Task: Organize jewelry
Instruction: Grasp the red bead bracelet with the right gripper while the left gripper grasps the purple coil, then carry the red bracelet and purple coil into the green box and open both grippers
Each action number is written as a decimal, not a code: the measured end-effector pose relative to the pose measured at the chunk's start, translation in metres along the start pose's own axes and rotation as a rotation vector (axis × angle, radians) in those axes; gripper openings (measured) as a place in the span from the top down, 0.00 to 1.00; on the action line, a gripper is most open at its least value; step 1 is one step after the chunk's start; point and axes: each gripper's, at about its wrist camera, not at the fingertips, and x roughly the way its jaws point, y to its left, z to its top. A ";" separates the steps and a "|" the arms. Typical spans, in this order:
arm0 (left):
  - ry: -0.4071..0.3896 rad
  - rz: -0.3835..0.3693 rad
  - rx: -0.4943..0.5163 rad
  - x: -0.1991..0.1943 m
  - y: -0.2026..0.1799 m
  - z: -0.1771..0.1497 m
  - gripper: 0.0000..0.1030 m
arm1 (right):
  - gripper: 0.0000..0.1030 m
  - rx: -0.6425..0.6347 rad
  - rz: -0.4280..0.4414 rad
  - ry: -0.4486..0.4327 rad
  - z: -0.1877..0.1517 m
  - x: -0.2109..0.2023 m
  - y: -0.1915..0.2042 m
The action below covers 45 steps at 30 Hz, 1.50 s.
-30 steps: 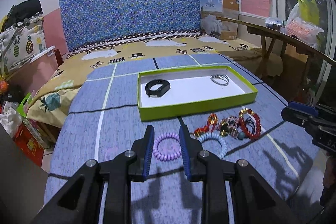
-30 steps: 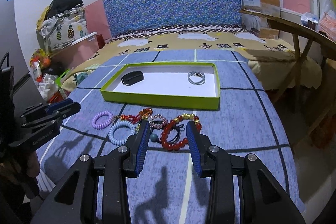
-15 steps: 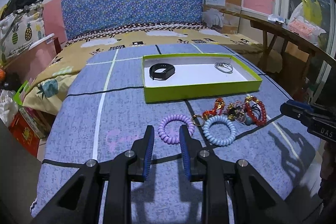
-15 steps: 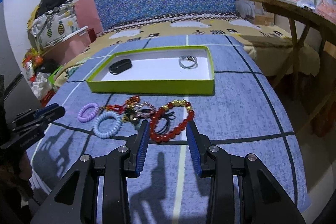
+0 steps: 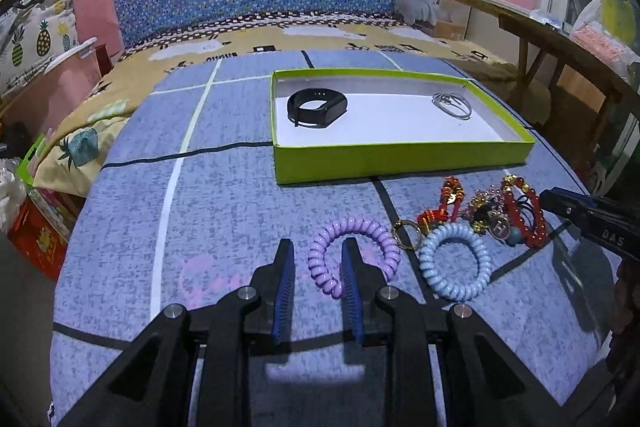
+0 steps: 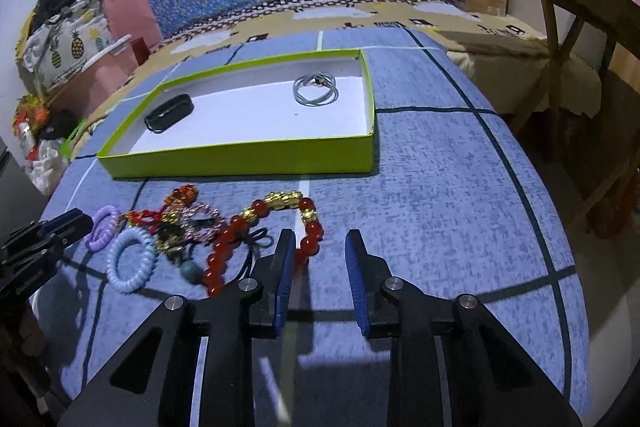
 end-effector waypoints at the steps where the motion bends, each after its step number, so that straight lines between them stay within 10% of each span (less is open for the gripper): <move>1: 0.005 0.003 0.002 0.002 -0.001 0.001 0.75 | 0.74 -0.003 -0.003 0.004 0.001 0.002 0.001; 21: 0.042 0.001 0.087 0.007 -0.014 0.000 0.91 | 0.91 -0.112 -0.052 -0.005 0.001 -0.004 0.014; 45: -0.134 -0.063 0.028 -0.064 -0.009 0.016 0.91 | 0.91 -0.193 0.002 -0.214 0.016 -0.087 0.050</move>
